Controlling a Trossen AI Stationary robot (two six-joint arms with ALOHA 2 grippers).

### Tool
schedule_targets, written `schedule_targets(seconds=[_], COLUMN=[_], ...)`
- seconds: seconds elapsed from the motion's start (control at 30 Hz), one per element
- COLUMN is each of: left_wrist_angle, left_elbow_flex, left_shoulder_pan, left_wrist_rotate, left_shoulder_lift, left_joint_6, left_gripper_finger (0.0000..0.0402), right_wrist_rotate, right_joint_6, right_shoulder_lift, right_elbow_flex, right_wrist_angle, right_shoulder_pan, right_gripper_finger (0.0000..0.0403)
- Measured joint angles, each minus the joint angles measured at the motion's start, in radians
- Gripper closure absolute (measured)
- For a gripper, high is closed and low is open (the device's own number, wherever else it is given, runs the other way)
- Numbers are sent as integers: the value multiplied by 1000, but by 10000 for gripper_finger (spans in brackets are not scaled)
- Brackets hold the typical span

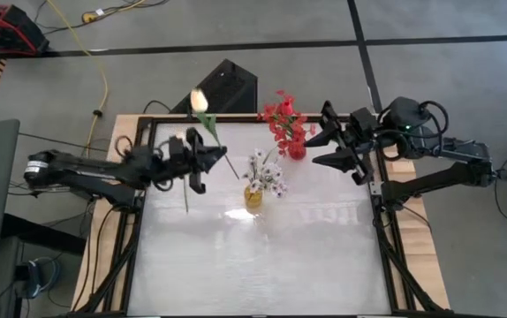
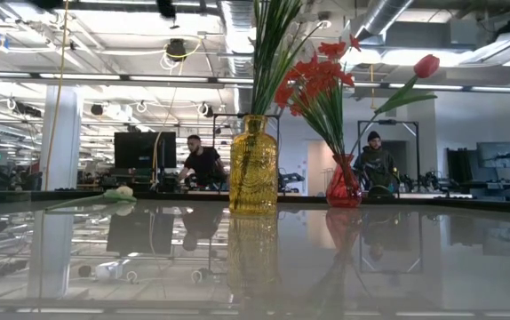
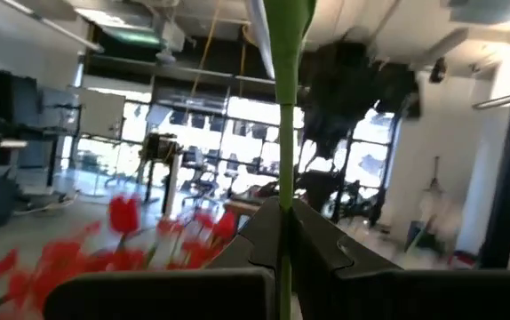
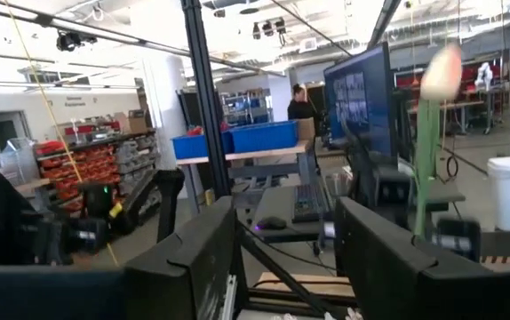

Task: Sort flowers into vase by color
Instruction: Put the bottom light white flower into the yellow vase

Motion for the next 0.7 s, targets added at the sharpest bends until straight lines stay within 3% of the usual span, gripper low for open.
schedule_targets(seconds=[0.13, 0.23, 0.5, 0.7], left_wrist_angle=[276, 403, 453, 494], left_elbow_flex=[-160, -209, -174, -166], left_shoulder_pan=[1, 0, 0, 0], left_wrist_rotate=[-50, -72, -42, -66], left_shoulder_lift=[66, 135, 336, 389], left_joint_6=[-14, -30, -49, -9], left_gripper_finger=[401, 401, 401, 401], right_wrist_rotate=[1, 2, 3, 0], right_joint_6=[1, 1, 1, 1], right_shoulder_lift=[27, 45, 69, 70], right_elbow_flex=[0, 0, 0, 0], right_wrist_angle=[3, 4, 6, 2], right_shoulder_pan=[0, 0, 0, 0], right_gripper_finger=[181, 181, 182, 182])
